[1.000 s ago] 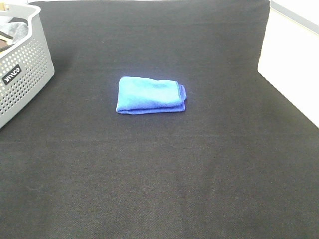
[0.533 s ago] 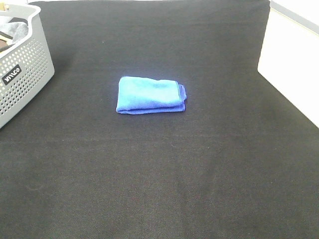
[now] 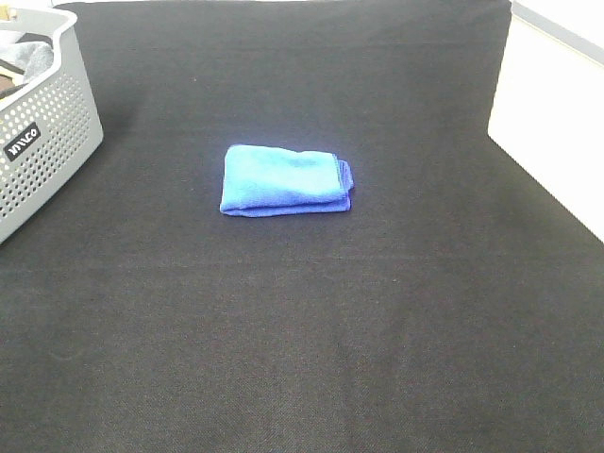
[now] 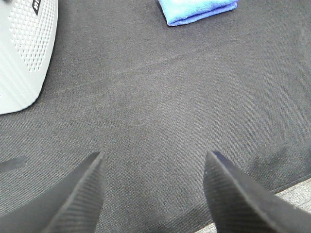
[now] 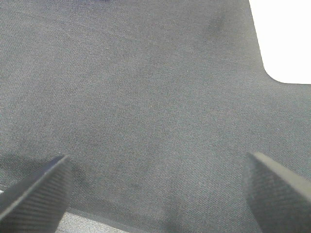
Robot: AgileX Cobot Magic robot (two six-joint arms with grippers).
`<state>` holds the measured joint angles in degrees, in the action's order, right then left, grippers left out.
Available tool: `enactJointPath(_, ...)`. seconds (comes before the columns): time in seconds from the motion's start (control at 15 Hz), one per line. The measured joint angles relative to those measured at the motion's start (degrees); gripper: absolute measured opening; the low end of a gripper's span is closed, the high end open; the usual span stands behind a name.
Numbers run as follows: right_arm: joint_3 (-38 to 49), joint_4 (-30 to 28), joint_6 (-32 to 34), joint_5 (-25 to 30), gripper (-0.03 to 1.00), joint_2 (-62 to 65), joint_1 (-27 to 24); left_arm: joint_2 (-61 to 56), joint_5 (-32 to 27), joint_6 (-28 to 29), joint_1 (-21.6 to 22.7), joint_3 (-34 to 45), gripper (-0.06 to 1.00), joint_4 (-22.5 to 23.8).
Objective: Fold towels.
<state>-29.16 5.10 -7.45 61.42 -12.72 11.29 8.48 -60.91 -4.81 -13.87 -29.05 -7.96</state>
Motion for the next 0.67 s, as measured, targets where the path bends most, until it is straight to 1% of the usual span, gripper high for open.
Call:
enactJointPath(0.2, 0.0, 0.0, 0.0, 0.0, 0.89, 0.0, -0.06, 0.0, 0.0, 0.06, 0.0, 0.0, 0.57, 0.0)
enactJointPath(0.27, 0.0, 0.0, 0.0, 0.0, 0.89, 0.0, -0.63, 0.0, 0.0, 0.06, 1.03, 0.0, 0.57, 0.0)
enactJointPath(0.33, 0.0, 0.0, 0.0, -0.06, 0.89, 0.0, -2.12, 0.0, 0.06, 0.06, 3.21, 0.0, 0.57, 0.0)
enactJointPath(0.4, 0.0, 0.0, 0.0, -0.06, 0.89, 0.0, -2.12, 0.0, 0.06, 0.06, 3.21, 0.0, 0.57, 0.0)
enactJointPath(0.47, 0.0, 0.0, 0.0, -0.11, 0.89, 1.03, -6.13, -0.06, 0.06, 0.06, 8.08, 0.0, 0.57, 0.0)
enactJointPath(0.53, 0.0, 0.0, 0.0, -0.11, 0.89, 1.03, -6.13, -0.06, 0.06, 0.06, 8.08, 0.0, 0.57, 0.0)
enactJointPath(0.6, 0.0, 0.0, 0.0, -0.11, 0.89, 3.67, -8.42, -1.49, 0.23, 0.06, 11.8, 0.0, 0.57, 0.06)
enactJointPath(0.67, 0.06, 0.0, 0.0, -0.11, 0.89, 7.1, -9.22, -4.18, 0.4, 0.06, 13.87, 0.17, 0.57, 0.06)
